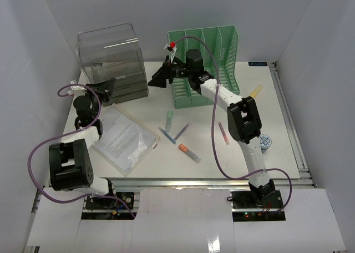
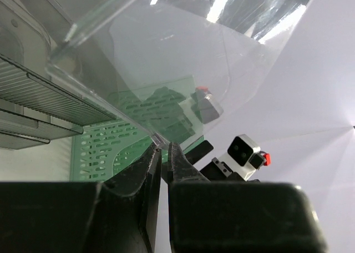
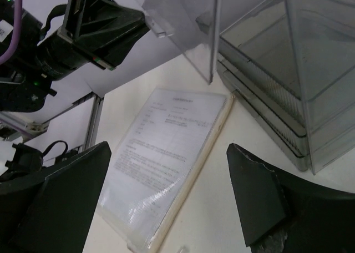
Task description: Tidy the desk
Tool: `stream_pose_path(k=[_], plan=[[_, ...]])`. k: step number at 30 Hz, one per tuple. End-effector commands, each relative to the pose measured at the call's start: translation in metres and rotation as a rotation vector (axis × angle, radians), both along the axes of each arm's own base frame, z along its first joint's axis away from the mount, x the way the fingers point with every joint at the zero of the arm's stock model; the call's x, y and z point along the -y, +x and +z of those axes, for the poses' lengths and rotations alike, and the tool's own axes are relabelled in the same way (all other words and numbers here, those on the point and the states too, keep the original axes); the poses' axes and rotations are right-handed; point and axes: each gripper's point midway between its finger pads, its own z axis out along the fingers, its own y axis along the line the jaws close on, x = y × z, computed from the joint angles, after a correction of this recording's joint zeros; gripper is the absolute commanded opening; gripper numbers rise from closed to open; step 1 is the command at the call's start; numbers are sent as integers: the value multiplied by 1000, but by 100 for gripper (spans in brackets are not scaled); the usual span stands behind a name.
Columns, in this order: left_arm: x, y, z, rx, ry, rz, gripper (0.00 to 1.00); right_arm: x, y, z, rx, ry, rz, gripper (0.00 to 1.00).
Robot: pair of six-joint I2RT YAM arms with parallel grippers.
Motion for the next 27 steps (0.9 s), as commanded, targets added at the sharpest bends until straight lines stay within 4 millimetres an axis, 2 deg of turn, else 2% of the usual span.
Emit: stream_pose_path(k=[1, 7, 11, 14, 19, 21, 22, 24, 27], plan=[[6, -13, 41, 103, 30, -32, 0, -13, 6, 61, 110, 179, -26, 92], [9, -15, 41, 93, 33, -44, 0, -30, 11, 70, 117, 224, -76, 93], [9, -16, 42, 90, 33, -46, 0, -39, 29, 60, 71, 230, -143, 93], [9, -17, 43, 91, 26, -47, 0, -42, 30, 57, 47, 238, -151, 94], [9, -16, 42, 85, 26, -50, 0, -41, 22, 65, 42, 279, -118, 96], [7, -14, 38, 68, 17, -49, 3, -40, 13, 74, 55, 298, -91, 97], [6, -14, 37, 60, 6, -46, 10, -39, 11, 77, 59, 303, -82, 98], [2, -13, 34, 33, -5, -36, 31, -37, 5, 86, 72, 317, -69, 99], [-3, -15, 31, 8, 3, -12, 54, -35, 0, 96, 88, 332, -57, 100]])
